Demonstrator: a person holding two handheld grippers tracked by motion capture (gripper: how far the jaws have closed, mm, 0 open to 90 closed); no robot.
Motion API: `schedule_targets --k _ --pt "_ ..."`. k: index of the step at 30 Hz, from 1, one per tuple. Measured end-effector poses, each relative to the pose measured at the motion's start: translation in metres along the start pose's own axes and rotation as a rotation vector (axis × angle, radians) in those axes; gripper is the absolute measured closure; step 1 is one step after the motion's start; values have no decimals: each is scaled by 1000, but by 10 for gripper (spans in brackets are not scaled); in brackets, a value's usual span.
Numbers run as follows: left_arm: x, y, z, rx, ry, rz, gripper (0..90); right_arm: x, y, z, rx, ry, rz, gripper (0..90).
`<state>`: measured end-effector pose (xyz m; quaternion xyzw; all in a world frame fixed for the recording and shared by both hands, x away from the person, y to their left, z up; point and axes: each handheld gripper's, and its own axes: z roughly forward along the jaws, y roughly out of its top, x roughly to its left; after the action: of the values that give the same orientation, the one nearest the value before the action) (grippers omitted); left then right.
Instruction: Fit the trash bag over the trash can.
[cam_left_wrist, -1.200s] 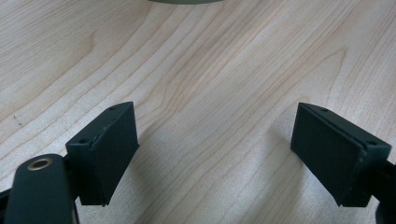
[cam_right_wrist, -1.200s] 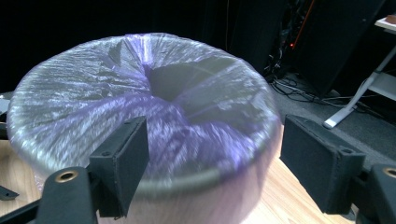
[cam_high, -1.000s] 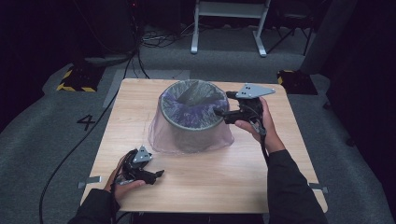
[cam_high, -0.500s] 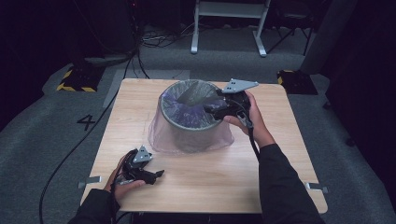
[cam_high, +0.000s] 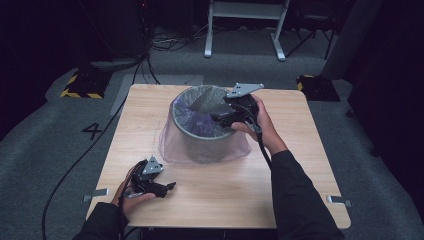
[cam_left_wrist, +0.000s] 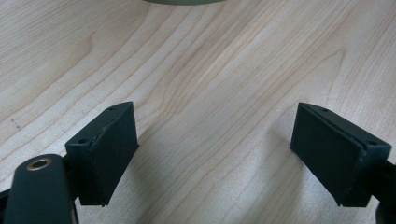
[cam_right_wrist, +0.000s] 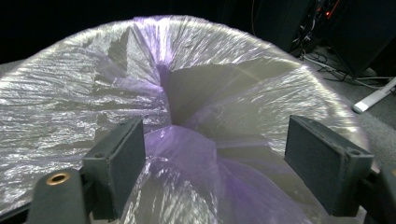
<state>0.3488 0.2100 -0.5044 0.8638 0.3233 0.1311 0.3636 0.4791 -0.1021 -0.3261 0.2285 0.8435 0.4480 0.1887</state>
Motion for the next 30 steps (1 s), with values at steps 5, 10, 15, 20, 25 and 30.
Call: schedule_targets --k 5,10,15,20,25,30 --pt "0 0 0 0 0 0 143 3 2 6 33 1 -19 207" --pt "0 0 0 0 -1 0 144 4 2 12 88 7 -29 215" --pt "0 0 0 0 -1 1 144 4 4 17 142 8 -42 215" --pt "0 0 0 0 -1 4 144 4 8 23 203 22 -59 219" --pt "0 0 0 1 -2 5 144 4 11 28 281 35 -80 243" --pt "0 0 0 1 -3 6 144 4 14 34 350 46 -97 243"
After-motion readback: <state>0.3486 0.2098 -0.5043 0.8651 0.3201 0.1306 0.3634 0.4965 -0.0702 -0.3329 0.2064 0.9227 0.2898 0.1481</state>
